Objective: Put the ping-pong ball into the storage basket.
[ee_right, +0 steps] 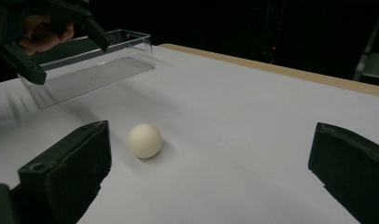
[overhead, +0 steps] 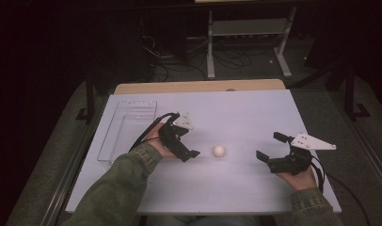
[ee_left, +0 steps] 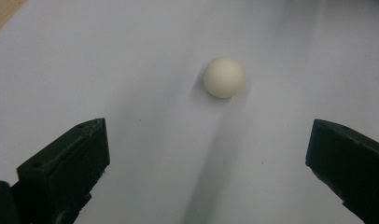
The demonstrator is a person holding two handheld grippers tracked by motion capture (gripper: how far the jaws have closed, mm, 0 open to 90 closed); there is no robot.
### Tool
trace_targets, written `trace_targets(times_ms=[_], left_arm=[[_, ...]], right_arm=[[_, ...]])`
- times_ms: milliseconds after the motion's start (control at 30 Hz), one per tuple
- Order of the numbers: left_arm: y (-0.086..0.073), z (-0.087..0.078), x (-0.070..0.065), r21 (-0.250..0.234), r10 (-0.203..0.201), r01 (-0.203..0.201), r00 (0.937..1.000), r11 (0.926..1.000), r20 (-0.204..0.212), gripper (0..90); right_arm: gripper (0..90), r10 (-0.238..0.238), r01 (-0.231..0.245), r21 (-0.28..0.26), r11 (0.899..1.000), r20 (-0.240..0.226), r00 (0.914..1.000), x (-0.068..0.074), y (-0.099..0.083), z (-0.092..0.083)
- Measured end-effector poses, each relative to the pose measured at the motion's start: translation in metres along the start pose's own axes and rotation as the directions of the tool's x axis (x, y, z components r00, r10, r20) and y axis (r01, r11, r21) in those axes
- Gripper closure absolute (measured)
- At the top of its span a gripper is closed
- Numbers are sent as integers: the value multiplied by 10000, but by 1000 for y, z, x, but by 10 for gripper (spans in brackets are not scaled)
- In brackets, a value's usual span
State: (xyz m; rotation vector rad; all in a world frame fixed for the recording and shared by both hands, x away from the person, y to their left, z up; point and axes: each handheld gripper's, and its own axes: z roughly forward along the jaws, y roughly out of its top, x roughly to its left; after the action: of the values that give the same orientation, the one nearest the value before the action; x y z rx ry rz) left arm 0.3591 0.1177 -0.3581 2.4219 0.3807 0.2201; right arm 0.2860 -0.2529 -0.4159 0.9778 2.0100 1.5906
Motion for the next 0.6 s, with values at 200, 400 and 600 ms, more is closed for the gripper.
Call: trace_targets(times_ms=[200,400,600], left_arm=[[7,9,-2,223,229,-232,9997,9995,126,0],[12,15,-3,359,357,-365,9991,9987,232,0],[15,20,-3,363,402,-414,9986,9985,343,0]], right_arm=[[0,-34,34,-29,10000,-35,10000,0,0,0],[0,-33,33,-53,10000,-40,10000,0,0,-1],[0,-74,75,-147,9999,28,10000,0,1,-2]])
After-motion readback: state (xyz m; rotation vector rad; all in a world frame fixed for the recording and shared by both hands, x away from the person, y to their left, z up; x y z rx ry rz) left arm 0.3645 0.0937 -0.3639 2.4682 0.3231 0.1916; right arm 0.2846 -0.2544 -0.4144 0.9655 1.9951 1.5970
